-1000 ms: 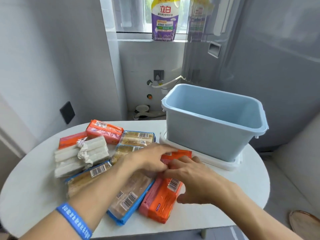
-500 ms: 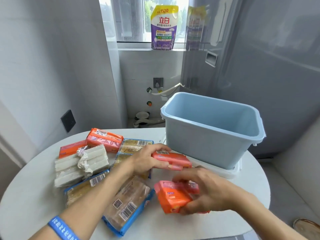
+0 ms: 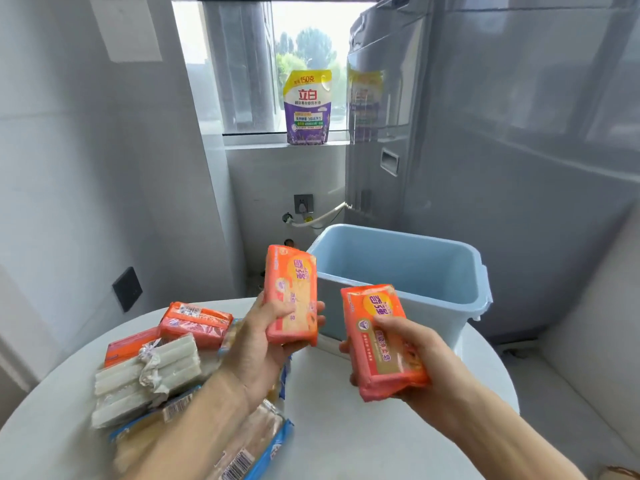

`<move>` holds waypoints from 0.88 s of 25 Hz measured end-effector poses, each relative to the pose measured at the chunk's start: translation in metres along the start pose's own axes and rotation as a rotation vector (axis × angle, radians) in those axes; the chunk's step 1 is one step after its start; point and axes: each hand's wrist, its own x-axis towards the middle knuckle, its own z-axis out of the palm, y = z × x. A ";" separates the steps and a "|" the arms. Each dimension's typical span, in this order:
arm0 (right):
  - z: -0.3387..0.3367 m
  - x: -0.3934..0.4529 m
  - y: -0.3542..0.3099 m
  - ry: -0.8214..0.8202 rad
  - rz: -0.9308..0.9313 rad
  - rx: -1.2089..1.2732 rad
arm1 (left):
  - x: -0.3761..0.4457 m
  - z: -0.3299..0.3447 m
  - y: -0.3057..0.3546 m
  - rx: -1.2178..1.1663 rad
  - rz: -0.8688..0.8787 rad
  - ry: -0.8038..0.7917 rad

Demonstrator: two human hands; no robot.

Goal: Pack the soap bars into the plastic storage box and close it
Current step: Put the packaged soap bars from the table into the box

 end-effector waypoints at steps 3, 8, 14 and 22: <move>0.005 -0.012 -0.019 0.071 -0.107 -0.101 | -0.001 0.032 0.005 0.003 0.038 0.074; -0.012 0.003 -0.097 0.380 -0.433 -0.265 | 0.045 0.081 0.047 0.327 0.184 0.210; -0.059 0.082 -0.135 0.583 -0.216 -1.199 | 0.155 0.104 0.039 1.416 0.080 0.183; -0.082 0.140 -0.115 0.306 0.242 -1.529 | 0.205 0.095 -0.017 1.868 -0.298 -0.097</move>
